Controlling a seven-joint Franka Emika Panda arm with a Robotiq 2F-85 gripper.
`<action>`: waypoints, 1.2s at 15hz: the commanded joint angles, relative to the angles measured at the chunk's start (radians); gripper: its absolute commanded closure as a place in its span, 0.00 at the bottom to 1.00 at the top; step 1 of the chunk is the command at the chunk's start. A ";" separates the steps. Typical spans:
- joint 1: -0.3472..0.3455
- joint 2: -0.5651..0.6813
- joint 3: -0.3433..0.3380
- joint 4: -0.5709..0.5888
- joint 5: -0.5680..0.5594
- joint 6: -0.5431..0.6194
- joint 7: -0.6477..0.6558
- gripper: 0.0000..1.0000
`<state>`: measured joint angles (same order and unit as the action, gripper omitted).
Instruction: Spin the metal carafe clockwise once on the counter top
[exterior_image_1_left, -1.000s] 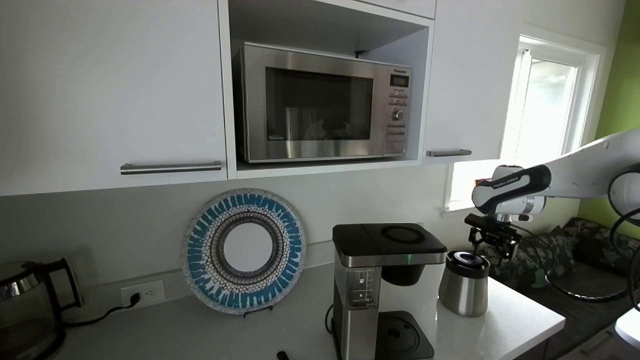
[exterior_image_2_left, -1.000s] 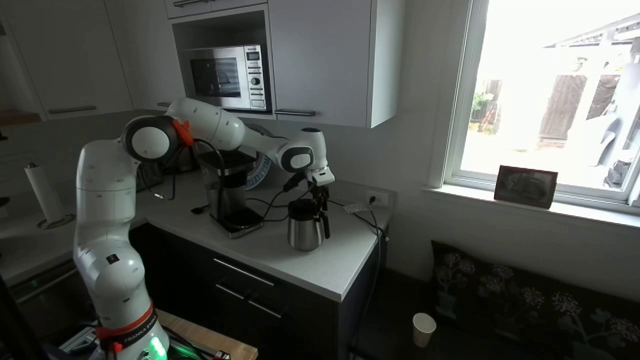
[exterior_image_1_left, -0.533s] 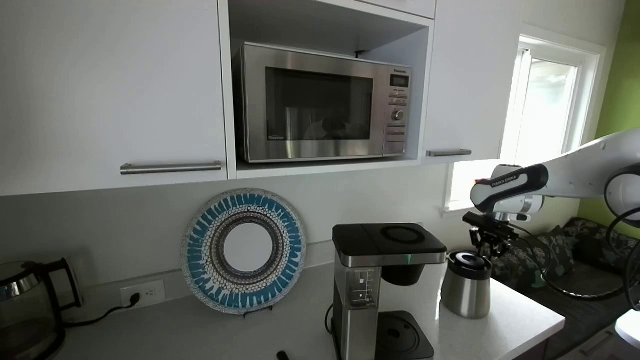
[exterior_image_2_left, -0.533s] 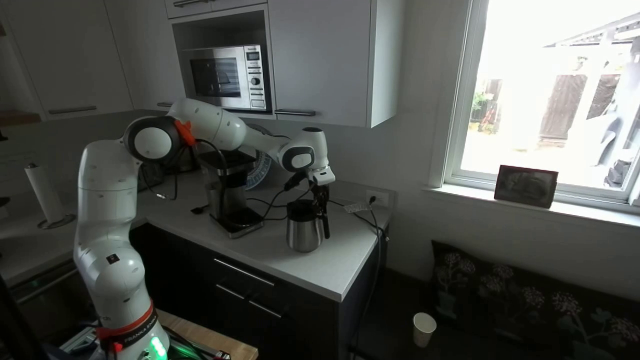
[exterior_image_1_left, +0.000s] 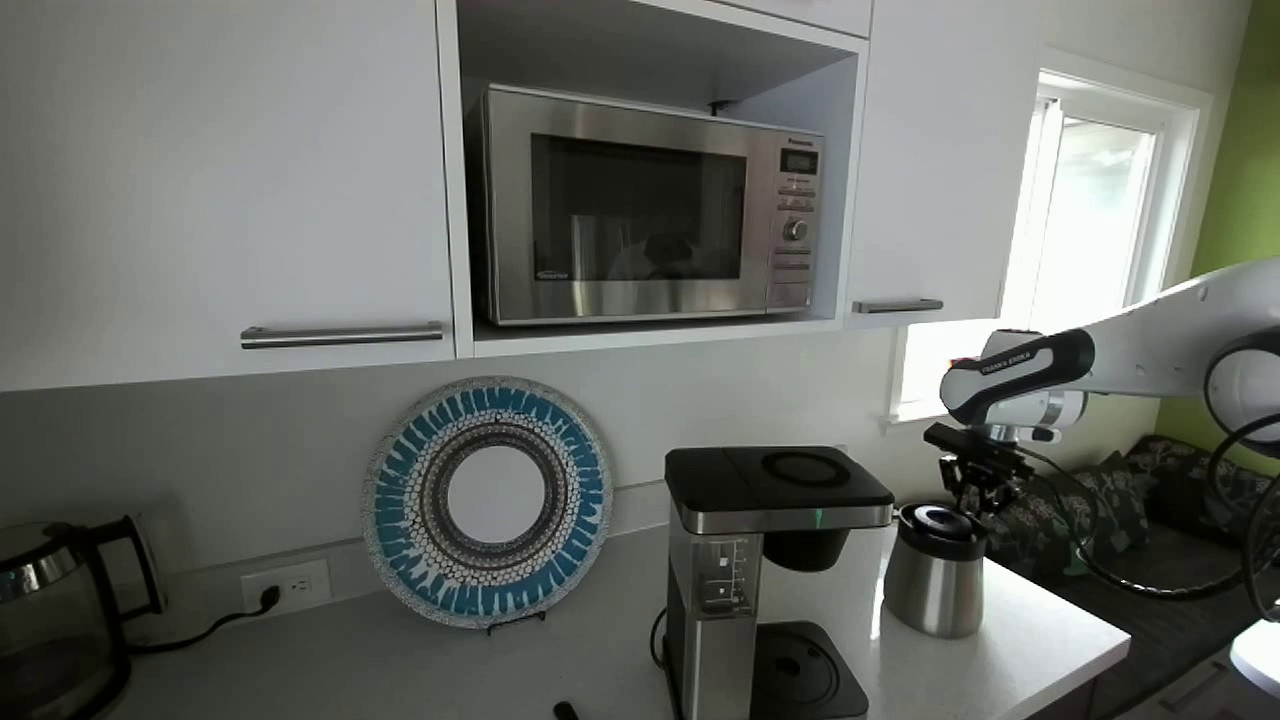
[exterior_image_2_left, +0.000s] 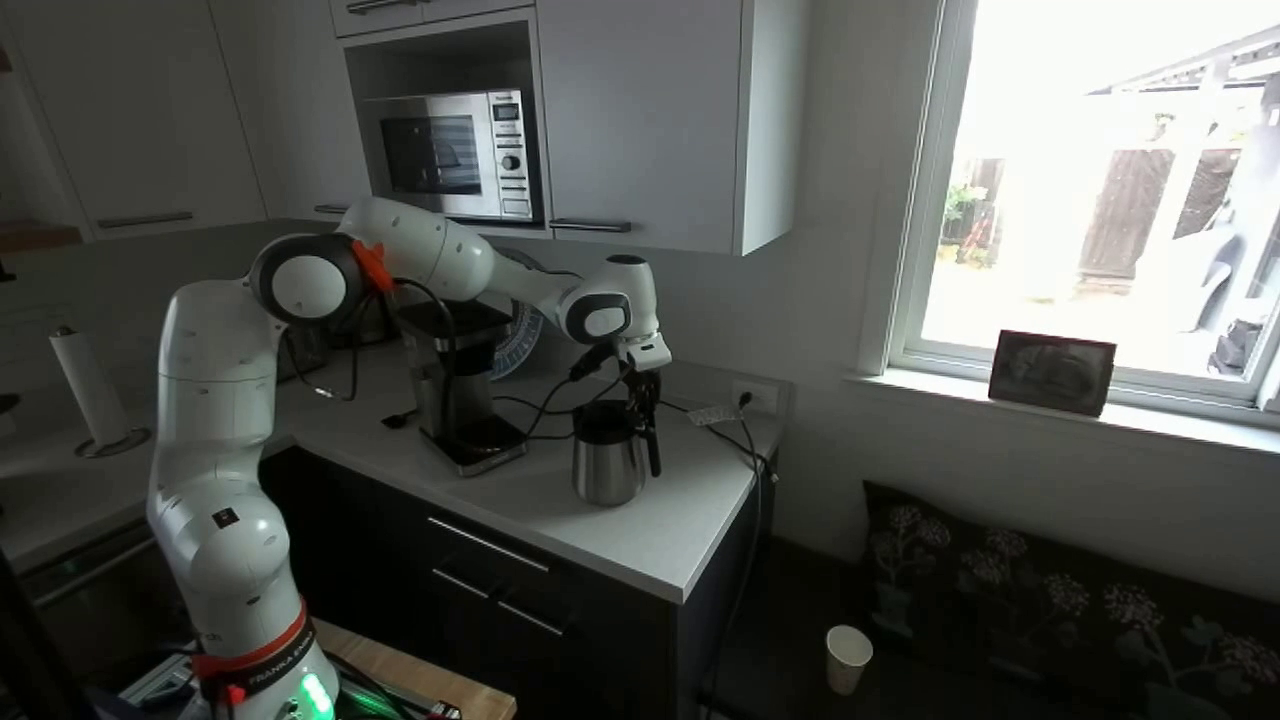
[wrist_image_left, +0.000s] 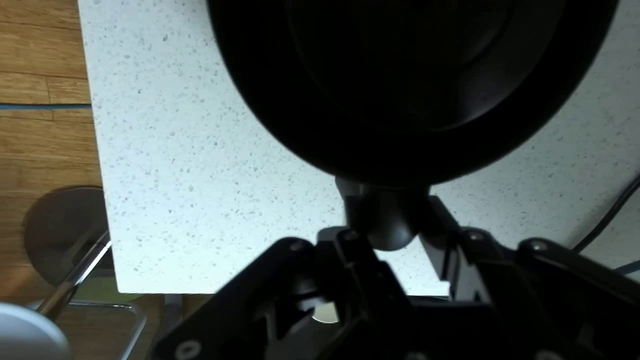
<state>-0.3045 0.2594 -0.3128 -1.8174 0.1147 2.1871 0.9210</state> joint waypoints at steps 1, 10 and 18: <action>0.013 0.013 -0.025 0.003 0.009 0.020 0.150 0.92; 0.026 -0.051 -0.054 -0.090 -0.016 0.075 0.615 0.92; 0.012 -0.039 -0.045 -0.065 -0.037 0.045 0.711 0.67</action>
<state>-0.2871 0.2172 -0.3617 -1.8882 0.0774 2.2359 1.6333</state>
